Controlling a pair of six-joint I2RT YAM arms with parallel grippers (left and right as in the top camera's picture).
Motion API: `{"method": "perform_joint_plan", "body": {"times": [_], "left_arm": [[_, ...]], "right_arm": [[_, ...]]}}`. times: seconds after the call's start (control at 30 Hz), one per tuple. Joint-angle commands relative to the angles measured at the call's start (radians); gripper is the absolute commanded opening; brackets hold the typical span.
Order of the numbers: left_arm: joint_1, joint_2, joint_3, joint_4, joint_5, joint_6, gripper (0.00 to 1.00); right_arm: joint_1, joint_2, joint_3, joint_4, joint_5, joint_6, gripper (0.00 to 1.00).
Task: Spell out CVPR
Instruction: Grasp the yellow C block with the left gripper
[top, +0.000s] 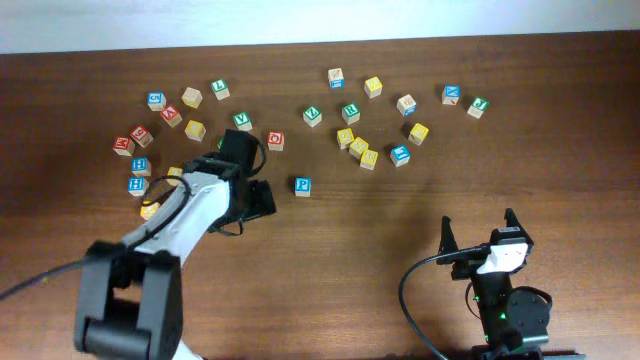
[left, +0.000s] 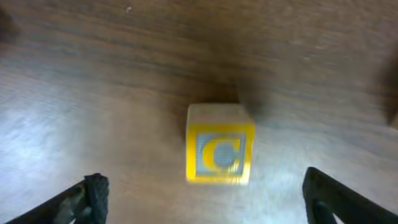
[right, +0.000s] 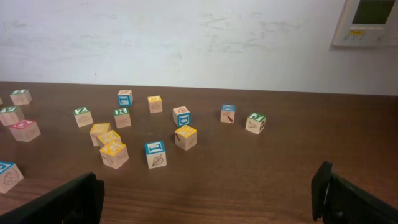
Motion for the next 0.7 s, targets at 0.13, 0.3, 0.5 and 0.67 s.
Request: {"method": "perform_joint_plan", "body": {"times": [0.13,0.3,0.5,0.67], "left_arm": [[0.0,0.061,-0.005,0.111,-0.023,0.007,0.57],[-0.001,0.079,-0.005,0.131,-0.022,0.059,0.46],[0.0,0.087,-0.005,0.124,-0.026,0.059,0.34],[0.0,0.085,-0.002,0.12,-0.02,0.059,0.29]], "right_arm": [[-0.006,-0.006,-0.005,-0.007,0.008,0.007,0.98],[-0.006,-0.006,-0.005,-0.007,0.008,0.007,0.98],[-0.006,-0.006,-0.005,-0.007,0.008,0.007,0.98],[-0.006,-0.006,-0.005,-0.007,0.008,0.007,0.98]]}}
